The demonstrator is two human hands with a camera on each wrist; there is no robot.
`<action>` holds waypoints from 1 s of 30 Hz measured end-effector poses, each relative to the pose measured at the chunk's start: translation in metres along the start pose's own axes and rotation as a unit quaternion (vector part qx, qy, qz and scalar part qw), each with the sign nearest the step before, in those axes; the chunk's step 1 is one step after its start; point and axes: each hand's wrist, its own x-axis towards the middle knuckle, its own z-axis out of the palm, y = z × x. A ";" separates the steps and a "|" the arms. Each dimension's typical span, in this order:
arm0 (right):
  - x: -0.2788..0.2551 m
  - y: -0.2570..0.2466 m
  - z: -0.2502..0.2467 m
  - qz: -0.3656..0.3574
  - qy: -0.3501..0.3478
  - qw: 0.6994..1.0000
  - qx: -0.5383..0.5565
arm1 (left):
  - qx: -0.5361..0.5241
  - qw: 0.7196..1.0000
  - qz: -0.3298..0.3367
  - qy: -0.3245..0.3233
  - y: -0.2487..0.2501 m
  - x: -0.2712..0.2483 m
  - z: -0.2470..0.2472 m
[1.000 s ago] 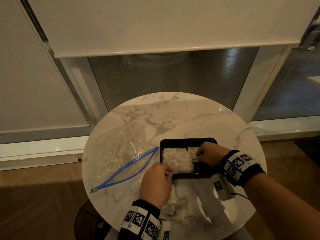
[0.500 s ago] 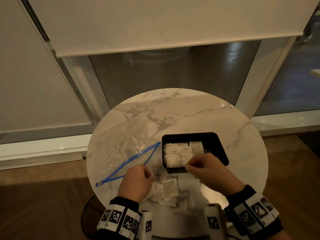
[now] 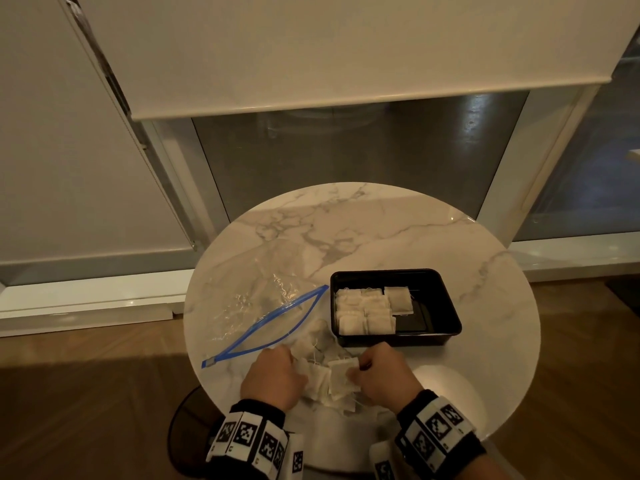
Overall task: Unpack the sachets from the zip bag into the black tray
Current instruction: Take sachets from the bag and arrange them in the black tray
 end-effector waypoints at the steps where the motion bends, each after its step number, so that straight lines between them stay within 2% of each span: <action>1: 0.001 0.000 0.002 -0.001 0.008 1.000 0.003 | -0.003 1.000 0.002 0.003 -0.001 0.000 0.000; 6: -0.004 -0.001 -0.002 -0.023 0.042 0.999 -0.010 | -0.010 1.000 0.009 0.013 -0.003 -0.002 0.000; 10: -0.009 -0.003 -0.008 -0.048 0.043 0.998 0.013 | -0.004 1.000 0.016 0.022 -0.001 0.000 0.000; 15: -0.021 -0.010 -0.023 -0.127 0.053 0.990 0.014 | -0.055 0.993 0.085 0.057 0.006 0.000 -0.005; 18: -0.029 -0.017 -0.035 -0.185 0.043 0.982 0.020 | -0.156 0.973 0.163 0.050 0.020 -0.003 -0.015; 22: -0.030 -0.022 -0.048 -0.262 0.068 0.962 0.044 | -0.295 0.927 0.231 0.007 0.035 -0.014 -0.024; 26: -0.028 -0.022 -0.050 -0.282 0.099 0.950 0.094 | -0.342 0.904 0.257 0.001 0.041 -0.017 -0.022; 30: -0.028 -0.023 -0.049 -0.283 0.109 0.940 0.157 | -0.383 0.889 0.250 -0.009 0.044 -0.019 -0.022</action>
